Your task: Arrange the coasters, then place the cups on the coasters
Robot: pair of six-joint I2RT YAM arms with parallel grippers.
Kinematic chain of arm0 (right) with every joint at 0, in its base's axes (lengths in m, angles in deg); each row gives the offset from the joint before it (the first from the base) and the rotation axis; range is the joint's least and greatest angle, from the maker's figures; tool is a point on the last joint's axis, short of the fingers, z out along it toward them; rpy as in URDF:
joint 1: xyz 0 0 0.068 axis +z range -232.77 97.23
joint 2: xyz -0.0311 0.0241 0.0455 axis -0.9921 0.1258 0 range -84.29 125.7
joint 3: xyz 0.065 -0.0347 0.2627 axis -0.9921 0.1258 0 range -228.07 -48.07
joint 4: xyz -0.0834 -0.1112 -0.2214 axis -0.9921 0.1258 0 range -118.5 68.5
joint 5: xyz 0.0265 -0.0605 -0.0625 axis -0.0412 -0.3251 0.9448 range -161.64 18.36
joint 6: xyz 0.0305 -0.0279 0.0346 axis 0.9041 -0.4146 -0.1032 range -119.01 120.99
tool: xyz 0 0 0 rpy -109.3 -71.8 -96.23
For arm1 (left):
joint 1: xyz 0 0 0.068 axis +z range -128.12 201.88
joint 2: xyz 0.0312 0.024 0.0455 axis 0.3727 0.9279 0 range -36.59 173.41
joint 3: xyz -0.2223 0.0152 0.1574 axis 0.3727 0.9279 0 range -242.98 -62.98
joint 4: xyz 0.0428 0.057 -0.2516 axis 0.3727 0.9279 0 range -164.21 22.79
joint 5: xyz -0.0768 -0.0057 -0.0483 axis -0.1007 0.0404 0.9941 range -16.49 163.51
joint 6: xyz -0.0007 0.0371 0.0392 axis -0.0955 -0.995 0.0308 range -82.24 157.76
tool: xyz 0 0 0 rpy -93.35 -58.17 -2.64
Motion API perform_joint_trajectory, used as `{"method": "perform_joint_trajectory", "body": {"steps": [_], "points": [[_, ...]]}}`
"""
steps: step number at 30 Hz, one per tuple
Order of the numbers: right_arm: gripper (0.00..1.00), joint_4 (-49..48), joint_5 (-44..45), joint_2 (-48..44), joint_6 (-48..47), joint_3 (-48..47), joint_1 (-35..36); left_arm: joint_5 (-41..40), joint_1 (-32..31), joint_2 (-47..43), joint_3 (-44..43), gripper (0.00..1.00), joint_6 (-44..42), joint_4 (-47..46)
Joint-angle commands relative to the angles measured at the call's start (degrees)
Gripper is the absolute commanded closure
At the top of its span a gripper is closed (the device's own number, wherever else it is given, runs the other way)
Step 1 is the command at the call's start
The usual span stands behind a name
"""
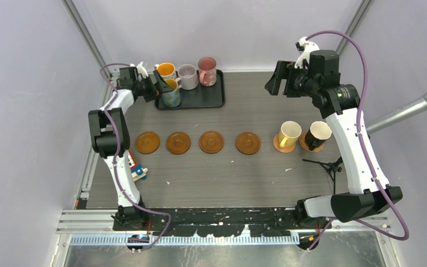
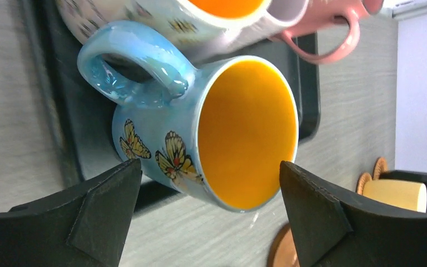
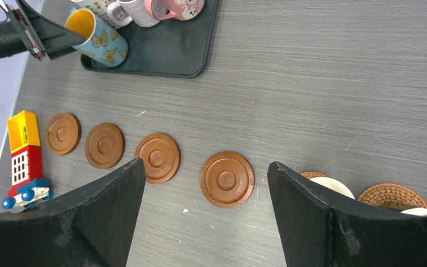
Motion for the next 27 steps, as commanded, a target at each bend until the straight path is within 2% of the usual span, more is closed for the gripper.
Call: {"method": "perform_joint_trajectory", "body": {"steps": [1,6,10,13,17,19,22,24,27], "points": [[0.15,-1.5,0.3,-0.7,-0.5,-1.4,0.3,0.2,-3.5,-9.7,5.2,0.04,3.6,-6.5],[0.15,-1.8,0.1,-1.0,-0.3,-1.0,0.5,3.3,-8.2,-12.3,7.7,0.05,3.5,-8.4],[0.15,-1.7,0.1,-1.1,-0.5,-1.1,0.5,10.1,-9.2,-11.1,3.2,0.07,-1.3,-2.2],[0.15,-1.5,0.4,-1.4,-0.8,-1.2,0.5,9.2,-8.7,-11.2,-1.0,0.07,-13.3,7.8],[0.15,-1.1,0.5,-2.2,-1.2,-0.9,0.5,6.3,-5.6,-9.8,-8.8,0.02,-30.8,17.3],[0.15,-1.0,0.5,-2.4,-1.5,-0.8,0.5,6.3,-3.5,-6.4,-15.8,0.0,-40.0,25.3],[0.15,-0.9,-0.9,-3.0,-2.0,-0.5,0.5,5.2,-2.8,1.1,-29.5,0.01,-56.2,42.0],[0.15,-0.9,-2.5,-3.4,-2.6,-0.4,0.5,4.1,-2.8,5.1,-35.3,0.03,-61.6,48.8],[0.15,-0.9,-3.4,-3.5,-2.8,-0.3,0.5,2.7,-2.8,7.0,-35.4,0.05,-63.8,46.0]]}}
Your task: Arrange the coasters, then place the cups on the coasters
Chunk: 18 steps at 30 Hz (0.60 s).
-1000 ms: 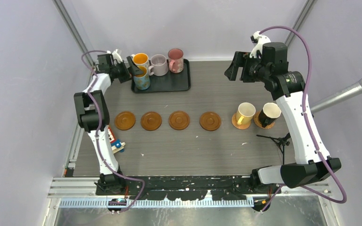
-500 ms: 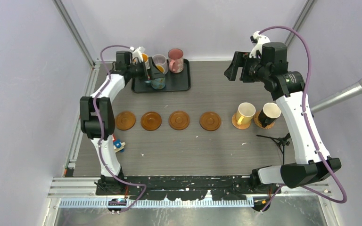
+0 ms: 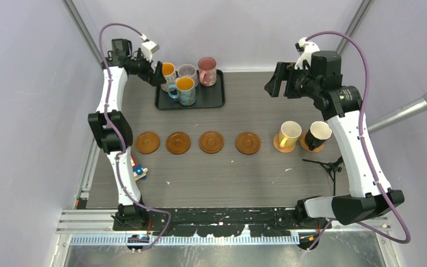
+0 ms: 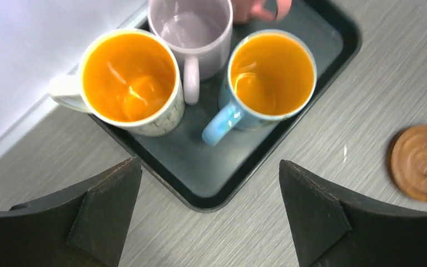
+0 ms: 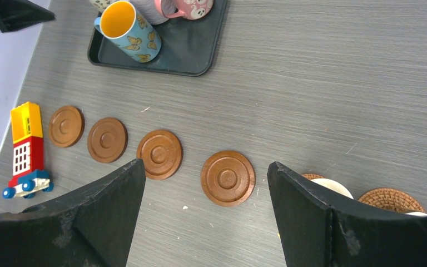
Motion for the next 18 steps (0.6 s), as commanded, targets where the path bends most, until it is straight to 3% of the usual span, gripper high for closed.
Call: {"method": "perform_joint_trajectory", "body": {"steps": [1,7,18], "points": [[0.15,-1.0,-2.4,-2.5,-1.3,-0.4,0.3,-1.9,-1.2,4.0,-0.9,0.05,-14.3,9.3],[0.15,-0.5,-3.2,-2.1,-1.2,-1.1,0.3,-3.4,-3.0,6.1,-0.6,0.06,-22.0,8.1],[0.15,0.9,-6.0,-1.1,-3.2,-1.3,0.3,-6.1,-6.4,9.3,1.3,0.05,-28.6,0.9]]}}
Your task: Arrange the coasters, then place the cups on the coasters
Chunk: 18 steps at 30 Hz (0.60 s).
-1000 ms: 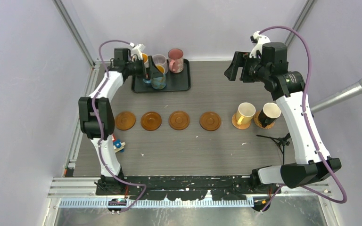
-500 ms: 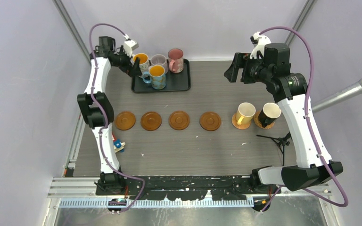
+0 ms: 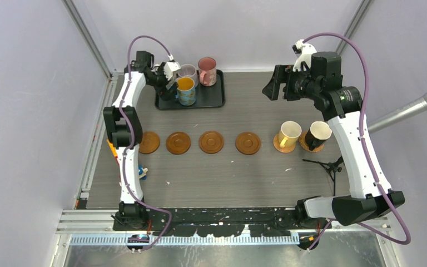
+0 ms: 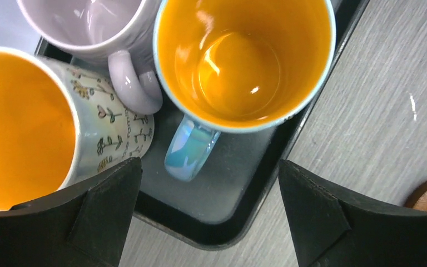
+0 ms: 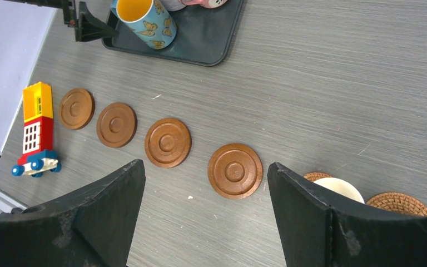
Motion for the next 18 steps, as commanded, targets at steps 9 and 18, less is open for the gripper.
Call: {"method": "perform_joint_trajectory", "body": {"steps": [9,18], "points": [[0.15,-0.3,-1.7,-1.0,-2.0,-0.1,0.2,1.7,-2.8,-1.9,3.7,0.39,-4.9,-0.9],[0.15,-0.6,-2.4,-0.6,-1.0,-0.7,0.3,-1.5,-3.2,-3.0,8.2,0.55,8.0,-9.2]]}}
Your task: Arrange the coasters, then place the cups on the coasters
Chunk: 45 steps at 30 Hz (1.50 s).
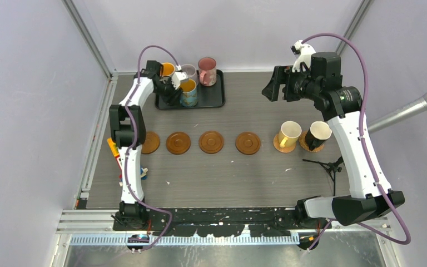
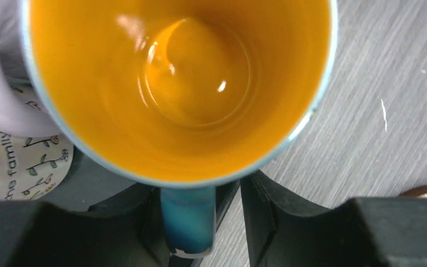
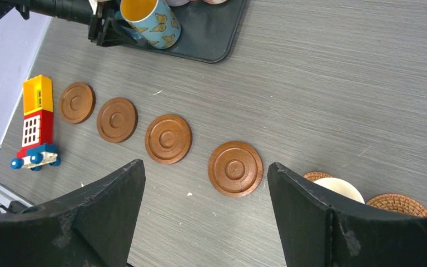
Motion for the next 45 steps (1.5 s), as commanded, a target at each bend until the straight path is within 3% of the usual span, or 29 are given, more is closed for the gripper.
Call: {"method": "perform_joint_trajectory", "body": {"steps": [1,6,12,19,23,27,37,45], "points": [[0.15,-1.3,-1.3,-0.4,0.3,-0.9,0.1,-1.4,-0.4,-3.3,0.0,0.56,9.9,-8.0],[0.15,-1.3,-1.4,-0.2,0.6,-1.2,0.2,-2.9,-1.3,-3.1,0.5,0.7,15.3,-11.5],[0.15,-1.2,-1.3,-0.9,0.4,-0.6,0.1,-1.1,-2.1,-6.3,4.7,1.0,17.2,-15.5],[0.15,-1.4,-0.6,-2.0,0.3,0.6,0.2,-4.0,-2.7,-12.4,9.6,1.0,27.5,-26.2],[0.15,-1.7,0.3,-2.9,0.2,1.6,0.2,-8.3,-4.0,-17.5,12.0,1.0,36.1,-31.0],[0.15,-2.4,3.1,-4.3,-0.1,3.5,0.2,-13.9,-7.4,-24.0,18.4,1.0,38.8,-35.4],[0.13,-1.7,11.3,-6.6,0.5,4.7,0.2,-30.3,-23.8,-42.4,36.5,1.0,49.0,-40.1],[0.12,-0.5,12.7,-8.9,0.4,6.2,0.1,-45.6,-43.3,-46.5,43.3,1.0,56.0,-38.6]]}}
